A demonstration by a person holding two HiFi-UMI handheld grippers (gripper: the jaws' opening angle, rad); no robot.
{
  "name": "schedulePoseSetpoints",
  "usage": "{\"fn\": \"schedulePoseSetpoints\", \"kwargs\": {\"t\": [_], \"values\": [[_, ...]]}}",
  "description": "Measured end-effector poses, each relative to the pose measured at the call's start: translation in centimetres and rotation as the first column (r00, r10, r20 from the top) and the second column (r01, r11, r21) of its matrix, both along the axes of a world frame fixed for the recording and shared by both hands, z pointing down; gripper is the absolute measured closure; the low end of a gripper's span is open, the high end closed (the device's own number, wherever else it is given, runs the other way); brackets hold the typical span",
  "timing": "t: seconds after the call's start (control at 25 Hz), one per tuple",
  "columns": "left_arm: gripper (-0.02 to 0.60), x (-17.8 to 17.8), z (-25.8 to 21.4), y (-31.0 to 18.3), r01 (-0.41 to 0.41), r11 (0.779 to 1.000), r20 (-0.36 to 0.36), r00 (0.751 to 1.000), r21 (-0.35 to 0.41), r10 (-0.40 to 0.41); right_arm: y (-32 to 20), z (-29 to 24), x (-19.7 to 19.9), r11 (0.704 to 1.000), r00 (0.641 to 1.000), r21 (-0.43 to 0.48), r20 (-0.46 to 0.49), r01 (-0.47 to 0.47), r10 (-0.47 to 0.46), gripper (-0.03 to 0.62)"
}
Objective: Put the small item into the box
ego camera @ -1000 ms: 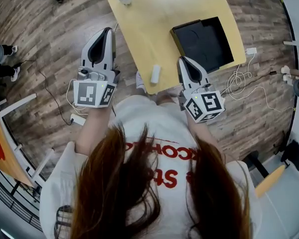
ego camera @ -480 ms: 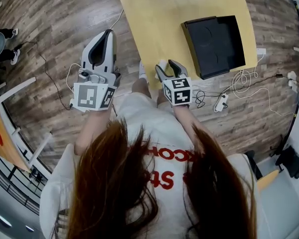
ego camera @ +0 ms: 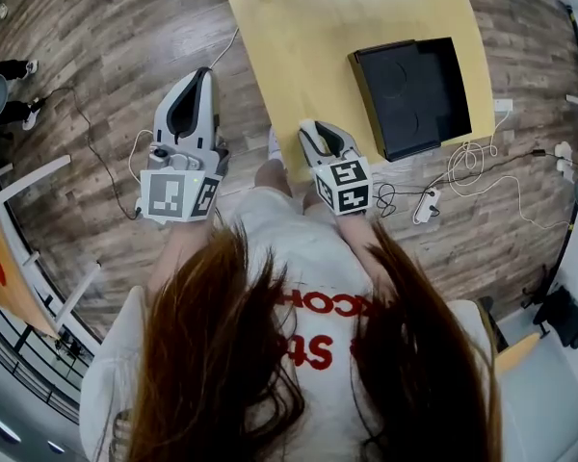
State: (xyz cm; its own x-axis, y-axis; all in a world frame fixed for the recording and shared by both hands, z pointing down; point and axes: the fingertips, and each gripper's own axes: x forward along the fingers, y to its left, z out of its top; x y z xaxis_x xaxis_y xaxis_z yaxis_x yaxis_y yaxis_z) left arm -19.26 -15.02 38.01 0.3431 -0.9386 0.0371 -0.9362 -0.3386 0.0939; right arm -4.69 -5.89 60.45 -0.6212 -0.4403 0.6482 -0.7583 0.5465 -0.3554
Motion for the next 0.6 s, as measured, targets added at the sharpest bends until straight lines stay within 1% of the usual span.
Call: {"fn": "schedulePoseSetpoints", "kwargs": {"t": [0.08,0.16,0.28,0.36,0.44,0.6], "values": [[0.584,0.3,-0.6,-0.3,-0.003,1.0,0.001,1.0,0.017,0.003,-1.6,-2.7,0.3,0.997,0.999,0.075,0.037,-0.01,0.007,0.47],[0.584,0.8,-1.4,-0.7,-0.011,0.999,0.001,1.0,0.032,0.011,-3.4,-5.7,0.7,0.987,0.997,0.157,0.071,-0.03,0.019,0.47],[0.584,1.5,-3.0,-1.2,-0.025,0.997,0.014,1.0,0.07,0.025,-6.2,-10.7,1.2,0.955,0.993,0.289,0.114,-0.061,0.029,0.47],[0.584,1.7,-4.1,-1.6,-0.025,0.994,0.018,1.0,0.104,0.023,-8.0,-14.2,1.4,0.924,0.99,0.373,0.14,-0.081,0.031,0.47],[0.584,1.7,-5.1,-2.1,-0.02,0.991,0.015,1.0,0.132,0.018,-9.4,-17.5,1.7,0.887,0.986,0.45,0.166,-0.102,0.029,0.47],[0.583,1.7,-7.2,-2.8,-0.023,0.983,0.024,1.0,0.183,0.019,-11.6,-24.0,2.3,0.799,0.976,0.583,0.217,-0.146,0.021,0.471]]}}
